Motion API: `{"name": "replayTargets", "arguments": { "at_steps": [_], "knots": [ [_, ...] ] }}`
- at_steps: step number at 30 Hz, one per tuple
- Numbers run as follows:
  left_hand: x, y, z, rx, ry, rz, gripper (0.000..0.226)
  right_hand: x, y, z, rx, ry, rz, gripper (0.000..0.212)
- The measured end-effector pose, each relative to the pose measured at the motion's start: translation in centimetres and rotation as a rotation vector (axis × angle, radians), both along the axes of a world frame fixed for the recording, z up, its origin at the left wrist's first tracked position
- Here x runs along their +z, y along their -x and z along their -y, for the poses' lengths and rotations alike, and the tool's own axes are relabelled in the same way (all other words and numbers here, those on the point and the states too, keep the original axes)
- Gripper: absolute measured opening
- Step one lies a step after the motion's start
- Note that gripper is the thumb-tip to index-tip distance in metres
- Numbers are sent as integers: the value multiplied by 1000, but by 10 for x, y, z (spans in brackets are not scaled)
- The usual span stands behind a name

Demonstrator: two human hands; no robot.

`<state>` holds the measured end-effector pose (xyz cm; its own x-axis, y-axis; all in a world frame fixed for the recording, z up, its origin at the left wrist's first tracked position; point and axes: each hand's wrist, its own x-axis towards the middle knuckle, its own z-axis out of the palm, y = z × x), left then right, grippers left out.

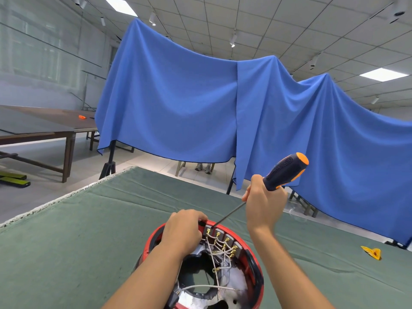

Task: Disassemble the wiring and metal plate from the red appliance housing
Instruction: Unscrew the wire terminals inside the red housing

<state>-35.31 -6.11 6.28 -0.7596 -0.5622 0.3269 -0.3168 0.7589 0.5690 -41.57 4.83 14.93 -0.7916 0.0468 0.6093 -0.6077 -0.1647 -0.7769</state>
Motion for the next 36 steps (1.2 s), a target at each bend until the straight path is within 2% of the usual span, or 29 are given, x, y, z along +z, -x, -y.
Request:
{"name": "replayTargets", "arguments": {
  "at_steps": [7,12,27,31,36],
  "knots": [
    [0,0,-1,8,10,-18,51,-8,-8,-3,71,70,-53,26],
    [0,1,-1,17,11,-9,51,-8,-11,-3,47,13,-113,26],
    [-1,3,-1,27,16,-15,48,-12,-13,-3,61,8,-86,30],
    [-1,3,-2,23,20,-8,49,-6,-12,-1,38,-109,-45,29],
    [0,2,-5,27,83,11,47,11,-2,0,-95,-328,23,34]
  ]
}}
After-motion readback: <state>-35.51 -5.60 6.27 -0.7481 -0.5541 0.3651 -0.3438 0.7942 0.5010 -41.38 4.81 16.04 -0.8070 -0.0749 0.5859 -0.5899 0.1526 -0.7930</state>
